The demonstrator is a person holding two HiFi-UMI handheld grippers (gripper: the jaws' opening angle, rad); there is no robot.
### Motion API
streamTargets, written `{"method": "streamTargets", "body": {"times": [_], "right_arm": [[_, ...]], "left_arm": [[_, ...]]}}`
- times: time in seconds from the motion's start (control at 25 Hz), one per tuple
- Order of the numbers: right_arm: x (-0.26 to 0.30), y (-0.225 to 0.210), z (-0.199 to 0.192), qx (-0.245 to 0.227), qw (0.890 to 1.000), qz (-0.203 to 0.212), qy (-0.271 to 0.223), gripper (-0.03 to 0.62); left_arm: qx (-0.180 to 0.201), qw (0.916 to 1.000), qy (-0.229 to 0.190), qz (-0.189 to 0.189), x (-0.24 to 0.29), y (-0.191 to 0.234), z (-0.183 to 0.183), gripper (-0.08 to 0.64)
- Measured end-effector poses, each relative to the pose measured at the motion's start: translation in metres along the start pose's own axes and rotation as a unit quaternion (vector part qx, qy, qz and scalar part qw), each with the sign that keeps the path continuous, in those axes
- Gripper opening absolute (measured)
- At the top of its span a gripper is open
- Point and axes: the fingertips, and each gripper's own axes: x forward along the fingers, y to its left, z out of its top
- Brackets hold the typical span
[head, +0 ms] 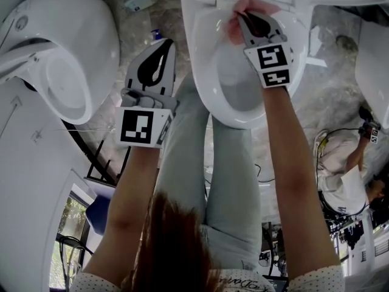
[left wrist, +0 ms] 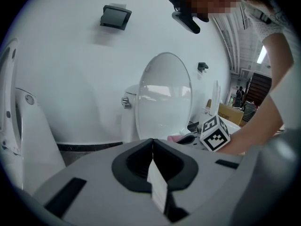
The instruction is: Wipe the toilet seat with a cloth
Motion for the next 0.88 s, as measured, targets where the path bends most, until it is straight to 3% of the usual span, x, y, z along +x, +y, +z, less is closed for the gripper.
{"method": "streamTargets", "body": {"times": [0.88], "right_arm": [[-0.042,-0.067,-0.038,0.015,0.997,-0.072,0.035,0.032]], "left_arm": [[0.023,0.9994,-0.02,-0.014,0.004,-0.02,0.021,0.005]]}}
